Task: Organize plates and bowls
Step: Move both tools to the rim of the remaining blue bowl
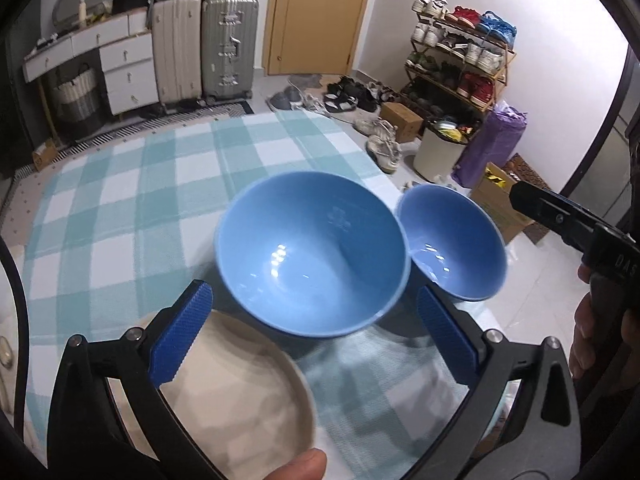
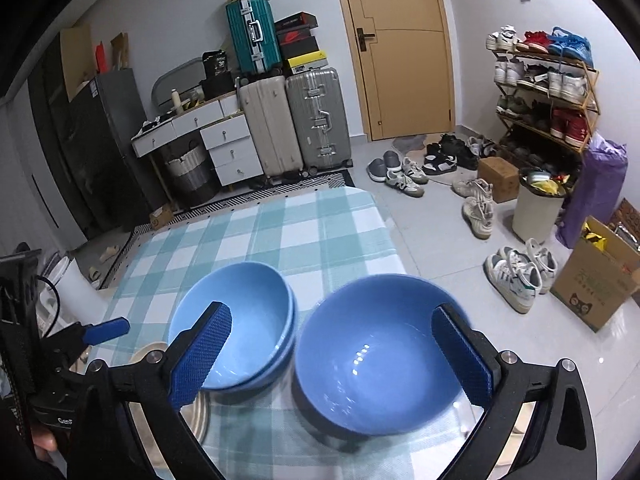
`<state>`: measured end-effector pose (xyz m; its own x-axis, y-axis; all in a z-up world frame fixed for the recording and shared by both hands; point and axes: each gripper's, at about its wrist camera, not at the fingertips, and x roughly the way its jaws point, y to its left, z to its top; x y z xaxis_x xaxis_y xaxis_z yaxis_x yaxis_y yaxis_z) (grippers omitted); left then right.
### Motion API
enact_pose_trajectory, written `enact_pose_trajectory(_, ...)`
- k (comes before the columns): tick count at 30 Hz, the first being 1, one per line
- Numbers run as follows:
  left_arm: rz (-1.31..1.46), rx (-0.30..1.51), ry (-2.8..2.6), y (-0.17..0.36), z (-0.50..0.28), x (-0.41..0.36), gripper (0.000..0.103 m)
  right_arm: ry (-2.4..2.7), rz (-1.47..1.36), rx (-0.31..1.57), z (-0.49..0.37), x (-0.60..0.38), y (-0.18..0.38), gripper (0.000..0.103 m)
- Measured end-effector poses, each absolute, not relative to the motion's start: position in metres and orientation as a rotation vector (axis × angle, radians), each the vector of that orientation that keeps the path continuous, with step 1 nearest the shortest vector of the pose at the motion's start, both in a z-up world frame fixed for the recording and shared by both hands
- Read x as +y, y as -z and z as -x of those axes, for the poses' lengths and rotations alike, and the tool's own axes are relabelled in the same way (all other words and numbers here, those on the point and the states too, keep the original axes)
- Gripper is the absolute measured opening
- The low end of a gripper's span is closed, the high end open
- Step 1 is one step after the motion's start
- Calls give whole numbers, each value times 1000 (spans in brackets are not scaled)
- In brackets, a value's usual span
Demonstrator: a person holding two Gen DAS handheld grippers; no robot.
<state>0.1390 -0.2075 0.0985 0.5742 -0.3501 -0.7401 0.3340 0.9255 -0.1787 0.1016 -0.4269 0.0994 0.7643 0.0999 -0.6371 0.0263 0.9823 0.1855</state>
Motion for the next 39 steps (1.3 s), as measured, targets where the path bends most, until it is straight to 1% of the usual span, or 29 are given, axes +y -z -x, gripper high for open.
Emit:
enact_pose_trajectory(6,4,893,456,-90,-127,-236,102,-4,-223,671,-77,-451,-100,102)
enact_pose_trajectory(15,-27,934,526,-74,-117,-283,101,79,-299,658,-50,-493,-81,102)
enact_pose_trajectory(17,-27,944,540,-70,-116,-290,96,91,-309,667,-48,-501,-75,102)
enact_pose_trajectory(19,-24,956,561,-66,-116,-298,87,102,-321,676,-46,-508,-69,102)
enact_pose_trajectory(20,-20,965,577,-64,-115,-302,85,108,-325,680,-45,-512,-66,102)
enact_pose_trajectory(22,-9,975,615,-60,-117,-306,74,120,-328,689,-43,-518,-60,102)
enact_pose_trajectory(23,-6,979,625,-59,-116,-309,72,129,-332,694,-42,-522,-56,102)
enact_pose_trajectory(25,-5,987,643,-57,-116,-316,63,134,-339,703,-45,-525,-50,102)
enact_pose_trajectory(32,18,1029,658,-46,-127,-335,52,172,-351,741,-52,-539,-31,102)
enact_pose_trajectory(34,26,1043,653,-42,-132,-336,51,167,-364,758,-56,-543,-24,98)
enact_pose_trajectory(36,29,1052,652,-38,-136,-339,50,162,-370,775,-61,-545,-18,89)
enact_pose_trajectory(38,31,1058,648,-36,-141,-341,50,154,-377,789,-66,-547,-11,82)
enact_pose_trajectory(39,32,1061,648,-36,-143,-342,50,152,-379,795,-69,-547,-10,81)
